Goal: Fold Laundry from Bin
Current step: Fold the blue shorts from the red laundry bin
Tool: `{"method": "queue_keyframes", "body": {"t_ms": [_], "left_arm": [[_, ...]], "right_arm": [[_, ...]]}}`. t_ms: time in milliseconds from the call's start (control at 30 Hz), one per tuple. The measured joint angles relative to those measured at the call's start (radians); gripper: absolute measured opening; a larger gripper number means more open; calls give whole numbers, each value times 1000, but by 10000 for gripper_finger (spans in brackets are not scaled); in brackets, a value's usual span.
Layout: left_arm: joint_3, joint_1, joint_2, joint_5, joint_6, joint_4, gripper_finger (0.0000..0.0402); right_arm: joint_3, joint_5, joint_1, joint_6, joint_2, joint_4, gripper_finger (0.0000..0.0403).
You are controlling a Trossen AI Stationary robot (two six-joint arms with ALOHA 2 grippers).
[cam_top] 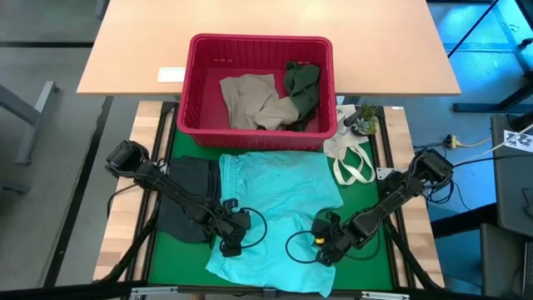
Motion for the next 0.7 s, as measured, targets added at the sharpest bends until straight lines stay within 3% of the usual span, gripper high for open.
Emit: {"method": "queue_keyframes", "body": {"t_ms": [400, 567, 700], "left_arm": [[0, 0, 0, -4, 0, 1, 127], [0, 0, 0, -7, 0, 1, 127], [0, 0, 0, -8, 0, 1, 127]], "right_arm": [[-1, 23, 0, 44, -122, -316, 5], [-1, -48, 0, 119, -122, -525, 2], [-1, -113, 0, 156, -122, -597, 2]]}}
